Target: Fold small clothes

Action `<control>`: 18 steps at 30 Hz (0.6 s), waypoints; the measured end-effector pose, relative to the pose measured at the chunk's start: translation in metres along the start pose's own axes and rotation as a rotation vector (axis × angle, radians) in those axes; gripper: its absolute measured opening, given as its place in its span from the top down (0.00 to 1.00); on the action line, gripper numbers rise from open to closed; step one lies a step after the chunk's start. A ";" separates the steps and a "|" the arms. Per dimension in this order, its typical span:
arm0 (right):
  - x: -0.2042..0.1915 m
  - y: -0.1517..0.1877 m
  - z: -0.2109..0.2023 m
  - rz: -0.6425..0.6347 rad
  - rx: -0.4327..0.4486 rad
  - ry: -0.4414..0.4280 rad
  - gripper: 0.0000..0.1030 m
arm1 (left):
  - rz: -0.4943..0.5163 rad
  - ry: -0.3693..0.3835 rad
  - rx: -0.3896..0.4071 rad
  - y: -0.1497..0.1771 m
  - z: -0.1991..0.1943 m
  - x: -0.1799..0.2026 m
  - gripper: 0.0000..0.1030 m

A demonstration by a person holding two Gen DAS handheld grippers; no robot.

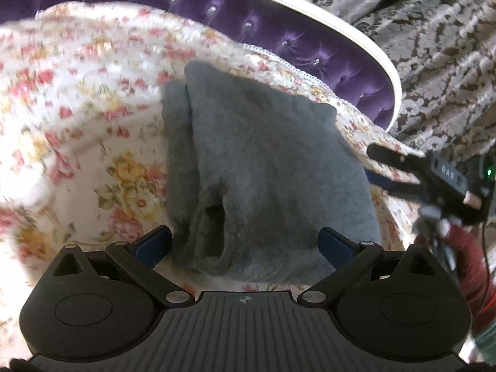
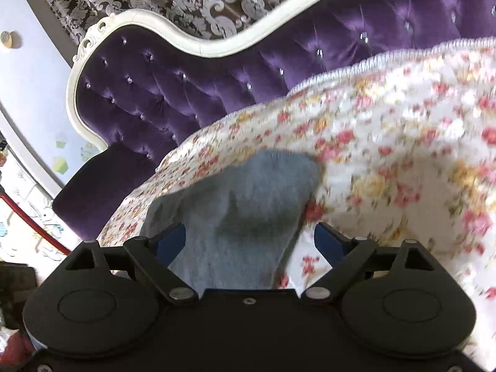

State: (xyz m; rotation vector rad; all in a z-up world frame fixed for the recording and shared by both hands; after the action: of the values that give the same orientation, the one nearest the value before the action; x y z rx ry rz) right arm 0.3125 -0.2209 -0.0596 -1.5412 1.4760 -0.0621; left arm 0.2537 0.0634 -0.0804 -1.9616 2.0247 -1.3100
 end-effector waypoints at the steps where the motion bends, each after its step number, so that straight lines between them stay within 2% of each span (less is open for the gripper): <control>1: 0.001 0.002 0.004 0.009 -0.011 -0.013 0.11 | -0.003 0.010 0.007 -0.003 0.002 0.000 0.01; 4: 0.001 0.008 0.018 0.033 -0.040 -0.047 0.11 | -0.040 0.057 0.000 -0.009 0.008 -0.003 0.01; 8: -0.004 0.007 0.032 0.064 -0.030 -0.103 0.07 | -0.095 0.106 -0.003 -0.020 0.021 -0.008 0.01; 16: -0.019 0.001 0.054 0.053 -0.036 -0.135 0.03 | -0.069 0.139 0.002 -0.030 0.038 0.004 0.03; 17: -0.019 0.001 0.053 0.068 -0.034 -0.141 0.03 | -0.077 0.155 0.003 -0.030 0.038 0.004 0.22; 18: -0.017 0.002 0.051 0.079 -0.034 -0.147 0.03 | -0.093 0.169 0.003 -0.029 0.037 0.003 0.34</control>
State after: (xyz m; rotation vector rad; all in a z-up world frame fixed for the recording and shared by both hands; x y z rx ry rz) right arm 0.3378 -0.1773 -0.0781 -1.4803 1.4251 0.1207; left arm 0.2970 0.0462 -0.0861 -2.0309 2.0209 -1.5477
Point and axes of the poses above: each gripper's, at about its wrist camera, not at the fingertips, and z roughly the way its jaws point, x to its right, y to its underside, the point moved 5 cm from there along z, roughly the way its jaws point, and after that the axes turned 4 degrees about y, right-handed, at the moved point
